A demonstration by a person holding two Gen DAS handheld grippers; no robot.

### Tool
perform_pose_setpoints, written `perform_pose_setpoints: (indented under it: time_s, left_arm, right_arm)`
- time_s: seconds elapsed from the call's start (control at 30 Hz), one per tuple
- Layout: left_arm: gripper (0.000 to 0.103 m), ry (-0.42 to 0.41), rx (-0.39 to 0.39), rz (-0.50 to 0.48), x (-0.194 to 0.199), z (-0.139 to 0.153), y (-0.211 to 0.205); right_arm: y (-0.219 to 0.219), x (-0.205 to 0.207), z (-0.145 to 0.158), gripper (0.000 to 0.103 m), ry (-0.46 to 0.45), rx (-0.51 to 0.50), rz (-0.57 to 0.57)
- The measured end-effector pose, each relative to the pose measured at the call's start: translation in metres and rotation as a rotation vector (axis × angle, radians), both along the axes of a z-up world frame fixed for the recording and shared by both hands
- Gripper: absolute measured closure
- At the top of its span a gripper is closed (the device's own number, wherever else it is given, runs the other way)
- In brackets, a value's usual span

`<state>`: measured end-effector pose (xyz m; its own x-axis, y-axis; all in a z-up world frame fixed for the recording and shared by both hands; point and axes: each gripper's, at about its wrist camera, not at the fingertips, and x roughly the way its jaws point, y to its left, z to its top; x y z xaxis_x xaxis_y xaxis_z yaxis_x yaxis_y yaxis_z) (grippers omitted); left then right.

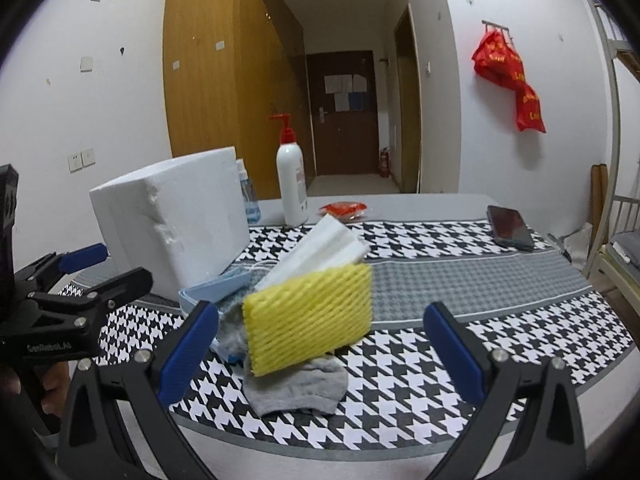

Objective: Organize soft objects
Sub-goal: 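Move the left gripper toward the blue mask while the right gripper approaches the yellow net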

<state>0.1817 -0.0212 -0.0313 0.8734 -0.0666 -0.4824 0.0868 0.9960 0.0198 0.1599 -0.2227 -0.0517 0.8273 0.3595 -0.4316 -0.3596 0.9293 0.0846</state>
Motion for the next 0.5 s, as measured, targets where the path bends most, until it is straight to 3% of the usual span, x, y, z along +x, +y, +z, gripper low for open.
perform_pose_setpoints:
  time_s: [0.27, 0.5]
  left_arm:
    - [0.001, 0.132, -0.006, -0.001, 0.025, -0.018, 0.000]
    - [0.013, 0.207, -0.017, -0.016, 0.044, -0.029, -0.001]
  right_arm:
    - [0.002, 0.012, -0.004, 0.000, 0.033, -0.007, 0.004]
    - [0.007, 0.019, -0.008, 0.000, 0.051, -0.033, 0.013]
